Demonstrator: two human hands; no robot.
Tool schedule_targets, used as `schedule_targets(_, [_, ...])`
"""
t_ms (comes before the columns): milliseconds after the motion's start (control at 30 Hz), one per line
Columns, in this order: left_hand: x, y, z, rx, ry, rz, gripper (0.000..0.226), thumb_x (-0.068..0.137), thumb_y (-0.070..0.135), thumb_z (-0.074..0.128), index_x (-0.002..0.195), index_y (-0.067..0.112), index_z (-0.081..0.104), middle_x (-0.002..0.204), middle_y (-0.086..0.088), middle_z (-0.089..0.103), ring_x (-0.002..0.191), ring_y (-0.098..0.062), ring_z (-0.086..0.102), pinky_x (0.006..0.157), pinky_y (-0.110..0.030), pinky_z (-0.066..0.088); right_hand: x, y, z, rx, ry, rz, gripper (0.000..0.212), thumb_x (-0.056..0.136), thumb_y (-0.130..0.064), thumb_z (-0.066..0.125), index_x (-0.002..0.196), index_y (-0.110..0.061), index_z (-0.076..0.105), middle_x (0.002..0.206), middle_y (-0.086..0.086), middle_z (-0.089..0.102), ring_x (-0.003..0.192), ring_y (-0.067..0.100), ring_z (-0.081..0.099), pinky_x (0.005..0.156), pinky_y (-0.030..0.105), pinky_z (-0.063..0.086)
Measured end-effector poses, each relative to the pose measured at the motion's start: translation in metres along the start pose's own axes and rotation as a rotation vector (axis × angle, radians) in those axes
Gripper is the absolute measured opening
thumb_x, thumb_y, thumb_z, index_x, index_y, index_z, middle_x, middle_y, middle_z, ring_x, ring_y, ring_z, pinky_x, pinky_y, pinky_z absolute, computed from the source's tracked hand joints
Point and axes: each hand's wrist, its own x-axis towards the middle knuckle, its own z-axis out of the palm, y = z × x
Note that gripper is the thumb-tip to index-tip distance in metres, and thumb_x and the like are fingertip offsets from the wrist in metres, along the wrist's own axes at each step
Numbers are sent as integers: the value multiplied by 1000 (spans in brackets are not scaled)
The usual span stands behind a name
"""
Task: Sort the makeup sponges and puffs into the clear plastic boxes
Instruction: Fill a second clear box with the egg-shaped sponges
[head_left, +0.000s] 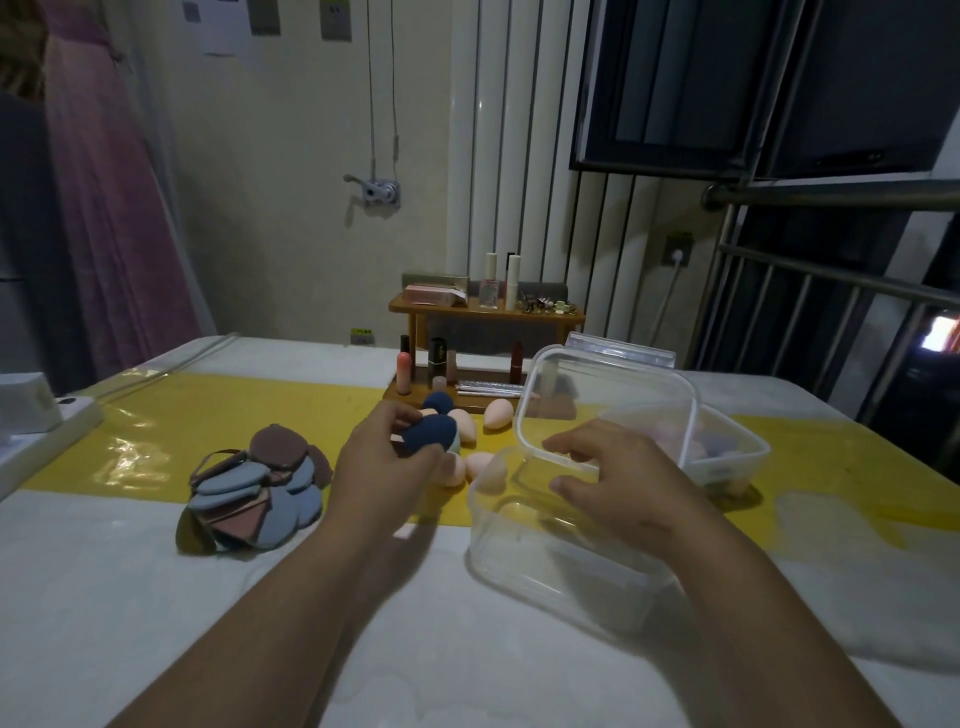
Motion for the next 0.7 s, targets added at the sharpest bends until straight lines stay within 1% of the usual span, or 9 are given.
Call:
schedule_targets(33, [-2,2,3,-77,-20,-5,24,84,15,71,100,26,57,101,11,61,92,-10,60,70,-29,52,0,0,0,12,-13,6,38,89,-34,69,127,-33,64,123,-12,60,107,7,57,96,30,48])
schedule_targets(100, [-7,5,7,-260,-81,-60,23,87,14,70,105,22,59,108,5,63,95,-17,65,77,-38,58,-1,-1,-1,31,-35,17,36,90,-35,66,126,-33,64,116,-14,62,101,4,58,91,27,49])
schedule_targets(133, [-9,8,8,-345,-120,-95,24,88,11,69,108,20,59,111,2,63,93,-21,68,77,-40,60,-1,0,-1,37,-44,26,33,92,-34,64,126,-33,65,112,-15,63,99,3,58,89,26,49])
schedule_targets(167, [-12,10,10,-399,-161,-113,24,88,10,68,109,18,59,111,0,63,89,-21,70,74,-38,60,-1,1,-3,42,-51,37,31,94,-32,61,125,-34,65,109,-16,63,98,3,59,88,25,49])
schedule_targets(267, [-17,13,14,-394,-236,-91,23,88,10,68,106,21,59,108,3,63,81,-12,69,65,-28,57,-1,3,-6,69,-64,80,31,94,-27,57,124,-34,65,108,-16,65,98,6,60,90,28,51])
schedule_targets(400, [-20,15,16,-402,-279,-95,22,89,12,69,106,22,59,109,4,62,81,-13,69,62,-25,56,-2,7,-9,86,-14,96,31,92,-27,62,122,-33,66,103,-17,65,95,4,60,90,29,52])
schedule_targets(500, [-23,17,18,-402,-330,-76,22,89,12,69,106,22,59,107,3,62,76,-9,69,60,-22,54,-2,4,-9,124,34,47,40,90,-25,68,129,-33,61,116,-15,61,91,0,58,82,22,49])
schedule_targets(600, [-26,17,23,-360,-359,-38,23,87,18,71,104,29,61,111,4,62,83,-17,70,63,-27,56,-3,-3,-7,142,20,-47,53,86,-24,75,134,-37,56,123,-19,53,94,-2,56,79,18,49])
schedule_targets(700, [-27,17,26,-351,-378,-18,24,85,24,74,102,35,62,110,6,63,87,-21,70,67,-31,59,-5,-11,-3,102,-29,-103,49,83,-28,77,128,-39,59,117,-21,55,93,-3,54,74,13,45])
